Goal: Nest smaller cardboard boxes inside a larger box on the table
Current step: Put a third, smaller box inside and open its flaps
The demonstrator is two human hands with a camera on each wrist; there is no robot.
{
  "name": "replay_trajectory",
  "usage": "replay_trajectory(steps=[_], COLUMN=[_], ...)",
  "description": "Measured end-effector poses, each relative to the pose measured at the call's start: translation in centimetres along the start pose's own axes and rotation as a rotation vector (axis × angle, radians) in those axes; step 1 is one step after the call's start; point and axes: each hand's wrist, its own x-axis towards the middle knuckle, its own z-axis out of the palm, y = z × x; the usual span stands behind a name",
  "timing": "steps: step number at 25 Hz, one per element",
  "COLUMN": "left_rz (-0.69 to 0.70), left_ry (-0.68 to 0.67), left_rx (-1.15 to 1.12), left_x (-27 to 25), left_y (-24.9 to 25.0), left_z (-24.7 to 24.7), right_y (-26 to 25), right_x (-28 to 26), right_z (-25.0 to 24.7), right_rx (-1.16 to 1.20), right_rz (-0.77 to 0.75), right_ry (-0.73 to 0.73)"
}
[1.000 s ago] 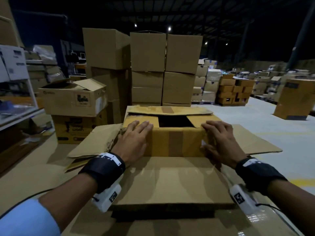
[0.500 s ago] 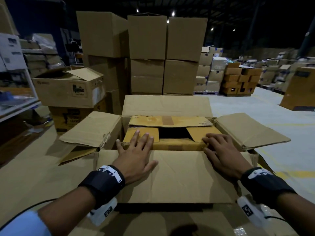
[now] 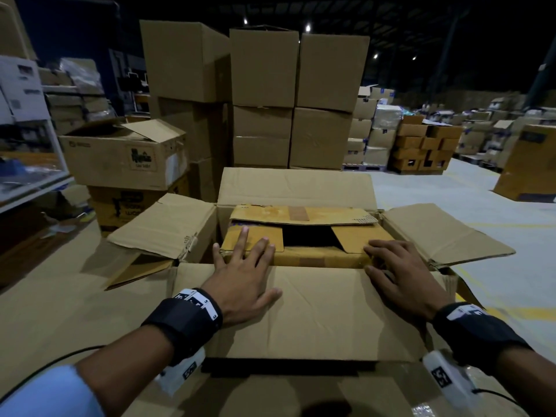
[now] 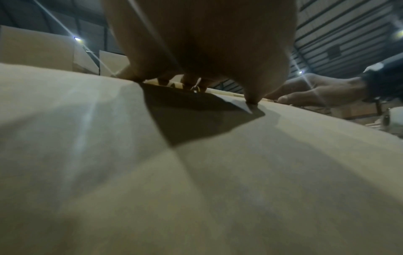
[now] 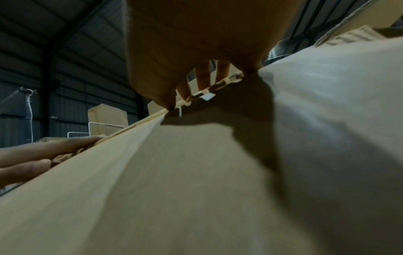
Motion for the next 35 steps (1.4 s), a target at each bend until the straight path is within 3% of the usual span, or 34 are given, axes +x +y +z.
replay_trajectory(steps=[6,10,18,22,28,31,35], left_rz=[-0.024,-0.031,-0.061,-0.094,-0.059,-0.002,-0.001], left_ry=[0.041,0.051,-0.098,-0.094,-0.023,-0.013,-0.060], left_rx=[-0.054,-0.011,-0.003,0.025,0.202,0.375,0.493], left_x=[-0.4,-0.2,-1.0,-0.5,2.8,4.6,5.9], left_y=[0.0,0.1,0.6,0.2,0.3,-0.5,-3.0], left_z=[0.1,0.1,-2.0,-5.7,-11.3,-11.6,-10.4], right_y=[-0.8,-1.3,-2.4,-3.3,-4.9,-4.8,-4.2], right_x=[-0.9,-0.7,-0.5,1.6,8.7,11.2,13.3], right_z=[-0.1,-0.4,-1.9,-4.1,-7.7,-7.3,-5.0], right_rx=[-0.078,-0.155,-0.326,-0.415,-0.461,-0.579,-0.708], right_rz=[0.015,0.082,0.092,-0.052,-0.252,-0.356,-0.462], right_ry=[-0.026,-0.121,-0.335,-0.450,-0.405,-0.394,-0.503])
